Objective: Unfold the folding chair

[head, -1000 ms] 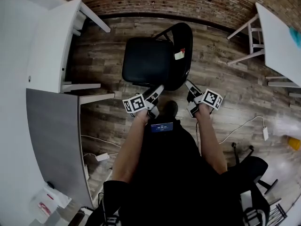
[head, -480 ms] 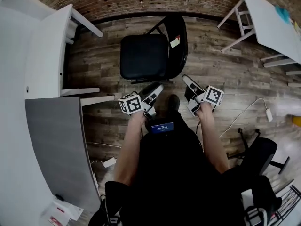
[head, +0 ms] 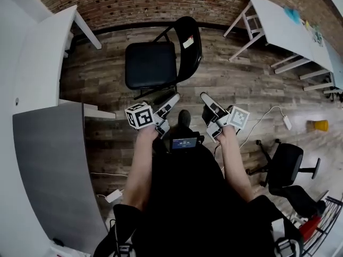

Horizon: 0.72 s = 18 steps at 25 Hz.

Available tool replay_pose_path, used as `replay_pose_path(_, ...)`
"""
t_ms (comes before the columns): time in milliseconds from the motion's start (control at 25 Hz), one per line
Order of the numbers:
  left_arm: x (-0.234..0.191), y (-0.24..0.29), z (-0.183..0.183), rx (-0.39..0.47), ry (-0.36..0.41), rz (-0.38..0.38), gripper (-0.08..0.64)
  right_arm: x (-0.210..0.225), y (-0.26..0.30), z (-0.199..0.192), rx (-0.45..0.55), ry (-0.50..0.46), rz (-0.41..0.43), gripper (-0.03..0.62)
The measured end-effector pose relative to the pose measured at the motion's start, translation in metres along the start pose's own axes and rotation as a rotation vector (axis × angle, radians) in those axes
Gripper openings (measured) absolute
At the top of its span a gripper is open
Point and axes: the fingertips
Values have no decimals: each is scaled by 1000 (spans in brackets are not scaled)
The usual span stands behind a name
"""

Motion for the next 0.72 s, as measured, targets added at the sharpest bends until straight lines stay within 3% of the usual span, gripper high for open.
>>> replay_pose_path(320, 74, 4, -11, 4, 64, -102, 195, -55, -34, 6, 22, -97, 56, 135)
replay_pose_path(520, 100, -4, -6, 40, 122, -101, 195, -77, -39, 7, -4, -132, 130, 133)
replay_pose_path(720, 108, -3, -1, 55, 111, -105, 195, -83, -43, 11, -1, -157, 172, 134)
Point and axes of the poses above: the fingertips, and each gripper's own axes: y forward along the fingers, x to its right, z out of its top, and after that the axes turned 9 degrees about -x, right-handed
